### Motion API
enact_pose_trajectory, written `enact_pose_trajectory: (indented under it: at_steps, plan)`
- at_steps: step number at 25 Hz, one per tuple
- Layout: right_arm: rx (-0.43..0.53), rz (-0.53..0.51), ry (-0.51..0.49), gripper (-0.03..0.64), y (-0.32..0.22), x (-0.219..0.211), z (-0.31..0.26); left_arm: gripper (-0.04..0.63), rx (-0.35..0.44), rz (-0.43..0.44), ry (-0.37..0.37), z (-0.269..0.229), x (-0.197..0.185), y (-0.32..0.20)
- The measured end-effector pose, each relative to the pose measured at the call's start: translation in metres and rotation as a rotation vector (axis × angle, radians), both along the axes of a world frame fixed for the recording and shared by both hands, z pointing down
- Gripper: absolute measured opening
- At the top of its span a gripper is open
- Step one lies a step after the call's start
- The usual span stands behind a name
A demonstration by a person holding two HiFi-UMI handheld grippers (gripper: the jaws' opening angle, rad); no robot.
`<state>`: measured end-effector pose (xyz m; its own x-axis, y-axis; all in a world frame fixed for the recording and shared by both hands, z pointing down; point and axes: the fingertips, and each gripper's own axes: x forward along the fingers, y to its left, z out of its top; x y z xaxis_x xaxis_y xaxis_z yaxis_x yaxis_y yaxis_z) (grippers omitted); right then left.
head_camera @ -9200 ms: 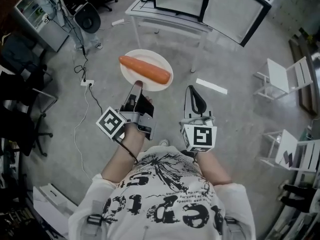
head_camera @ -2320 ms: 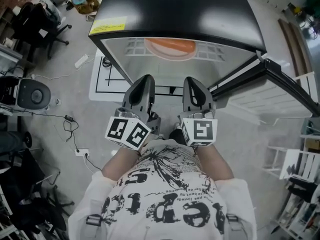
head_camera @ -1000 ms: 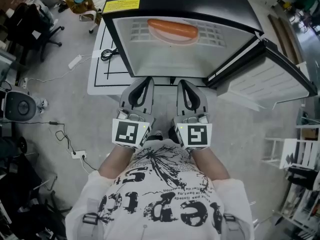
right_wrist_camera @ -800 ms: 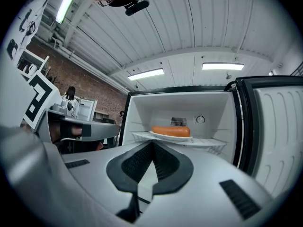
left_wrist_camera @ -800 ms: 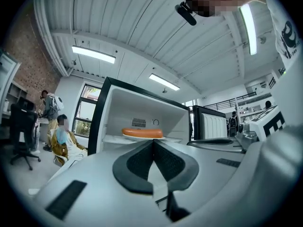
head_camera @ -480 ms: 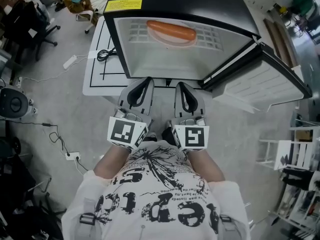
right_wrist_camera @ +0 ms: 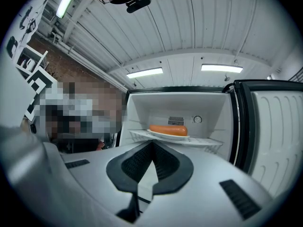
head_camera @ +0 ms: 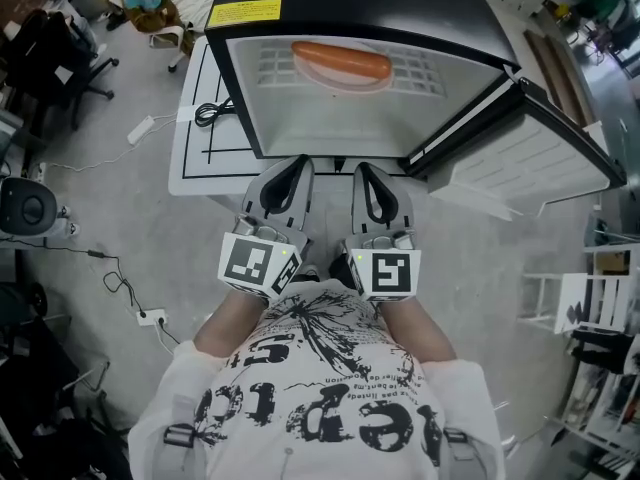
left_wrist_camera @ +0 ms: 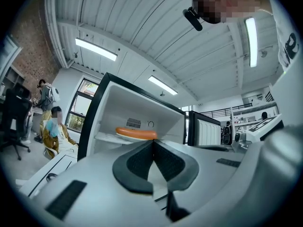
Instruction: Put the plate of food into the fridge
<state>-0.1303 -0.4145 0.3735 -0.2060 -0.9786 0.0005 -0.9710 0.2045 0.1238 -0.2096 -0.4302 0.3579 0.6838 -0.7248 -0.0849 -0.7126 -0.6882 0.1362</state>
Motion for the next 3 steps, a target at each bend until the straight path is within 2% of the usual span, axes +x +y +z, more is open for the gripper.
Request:
enact_pose_trajectory:
  at_steps: [3]
  plan:
    - [-0.004,0.007,-0.002,0.002,-0.0001,0.0005,0.0032,0.008,-0.021,0.007,0.005,0.0041,0.0009,-0.0021]
